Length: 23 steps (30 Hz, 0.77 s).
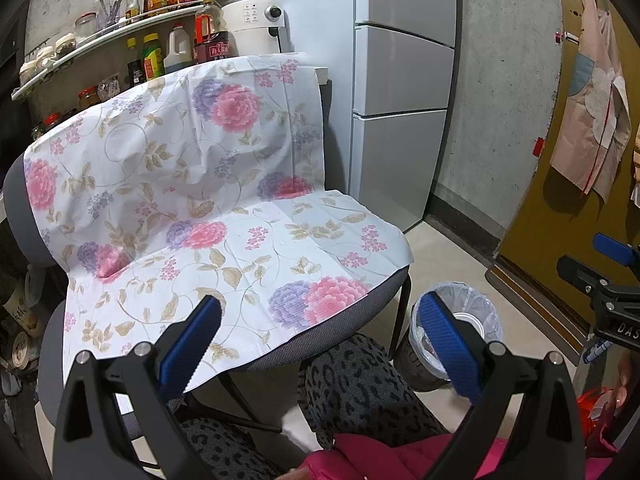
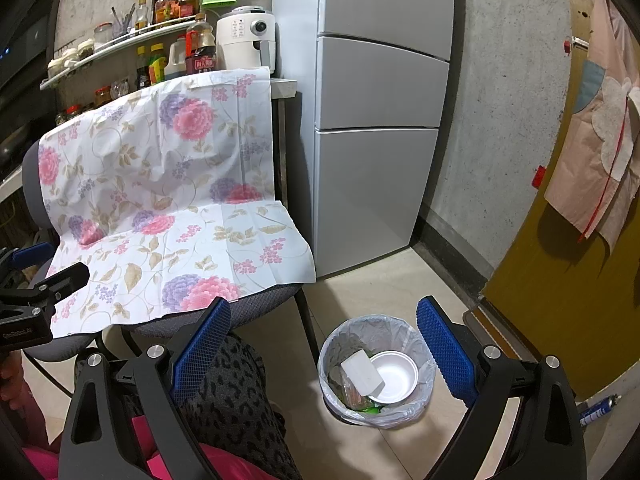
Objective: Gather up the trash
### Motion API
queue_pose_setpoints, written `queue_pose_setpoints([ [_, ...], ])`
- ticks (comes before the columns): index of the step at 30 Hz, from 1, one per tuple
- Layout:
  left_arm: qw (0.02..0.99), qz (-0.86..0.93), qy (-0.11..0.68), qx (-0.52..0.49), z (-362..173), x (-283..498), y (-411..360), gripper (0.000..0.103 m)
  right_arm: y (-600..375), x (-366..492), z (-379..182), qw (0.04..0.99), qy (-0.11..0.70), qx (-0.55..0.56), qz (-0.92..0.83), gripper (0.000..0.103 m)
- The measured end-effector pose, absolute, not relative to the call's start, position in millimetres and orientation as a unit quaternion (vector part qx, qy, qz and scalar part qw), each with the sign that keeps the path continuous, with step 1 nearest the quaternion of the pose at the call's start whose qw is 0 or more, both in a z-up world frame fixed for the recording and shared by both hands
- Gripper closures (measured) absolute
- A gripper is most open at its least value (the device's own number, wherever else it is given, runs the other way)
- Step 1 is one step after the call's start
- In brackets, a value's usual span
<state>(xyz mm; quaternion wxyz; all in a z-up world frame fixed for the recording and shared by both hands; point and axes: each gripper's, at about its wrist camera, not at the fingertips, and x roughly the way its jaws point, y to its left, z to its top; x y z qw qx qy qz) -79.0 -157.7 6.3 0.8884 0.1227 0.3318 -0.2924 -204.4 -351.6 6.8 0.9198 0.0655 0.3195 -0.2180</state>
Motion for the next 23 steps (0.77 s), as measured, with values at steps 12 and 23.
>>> queue_pose_setpoints([
  [12, 0.89, -0.292, 0.328, 0.123, 6, -82, -159, 0.006, -354, -205, 5, 0.919, 0.321, 0.065, -0.218, 0.01],
  [23, 0.875, -0.273, 0.391, 0.089, -35, -29, -149, 0.006, -365, -169, -26, 0.914, 0.357, 0.085, -0.174, 0.009],
])
